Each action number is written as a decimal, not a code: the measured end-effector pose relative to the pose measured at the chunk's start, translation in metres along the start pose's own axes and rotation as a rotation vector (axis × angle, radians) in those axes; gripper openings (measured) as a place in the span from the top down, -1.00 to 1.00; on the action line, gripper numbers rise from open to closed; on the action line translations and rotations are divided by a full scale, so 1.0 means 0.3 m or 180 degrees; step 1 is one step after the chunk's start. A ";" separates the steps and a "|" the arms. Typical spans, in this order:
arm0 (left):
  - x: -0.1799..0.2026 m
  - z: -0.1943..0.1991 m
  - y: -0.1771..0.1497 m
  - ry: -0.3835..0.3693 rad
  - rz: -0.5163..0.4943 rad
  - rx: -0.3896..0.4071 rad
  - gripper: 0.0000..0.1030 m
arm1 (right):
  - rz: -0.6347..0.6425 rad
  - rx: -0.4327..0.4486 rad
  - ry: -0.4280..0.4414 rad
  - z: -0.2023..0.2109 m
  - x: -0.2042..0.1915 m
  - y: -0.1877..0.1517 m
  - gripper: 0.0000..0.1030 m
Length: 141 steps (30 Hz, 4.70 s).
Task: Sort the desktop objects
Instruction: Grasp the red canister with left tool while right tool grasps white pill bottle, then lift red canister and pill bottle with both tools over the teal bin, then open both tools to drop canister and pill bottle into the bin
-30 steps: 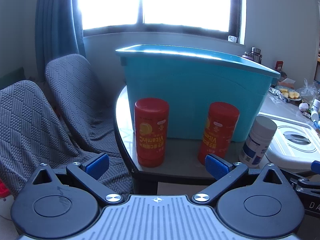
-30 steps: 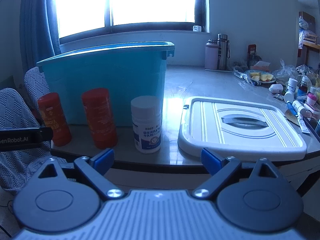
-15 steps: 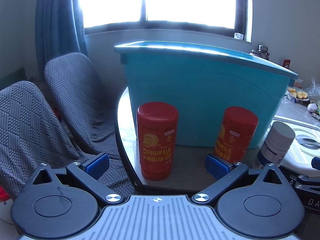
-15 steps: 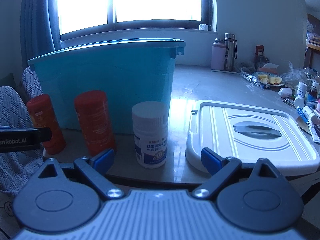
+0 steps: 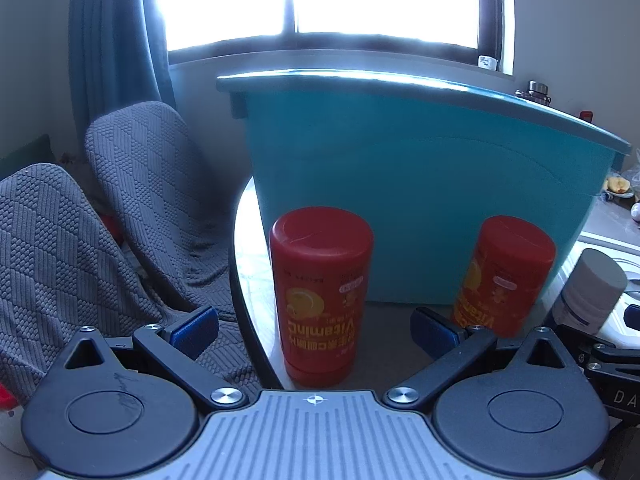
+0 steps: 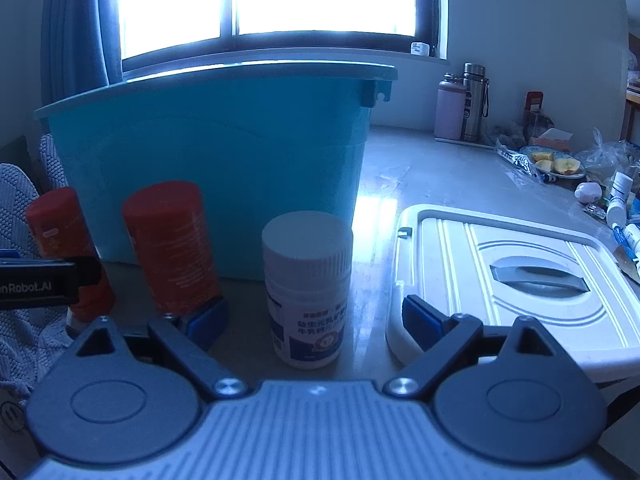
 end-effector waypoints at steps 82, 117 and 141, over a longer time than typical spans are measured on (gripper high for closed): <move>-0.135 0.750 0.318 -0.0275 -0.0031 0.0525 0.04 | 0.0110 0.0617 -0.0125 0.611 -0.083 0.325 0.06; -0.002 0.137 0.768 -0.0224 -0.0011 0.0433 0.04 | 0.0169 0.0517 0.0146 0.025 -0.025 0.682 0.07; 0.025 -0.186 0.657 -0.0199 -0.0042 -0.0076 0.03 | 0.0175 0.0010 0.0190 -0.214 0.002 0.591 0.07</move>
Point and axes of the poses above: each gripper's, at about its wrist camera, not at the fingertips, and z roughly against the way its jaws point, x to its right, y to its top, the point moved 5 cm from there along -z, roughly the way its jaws point, and after that the axes turned 1 degree about z, right-handed, at the moved point
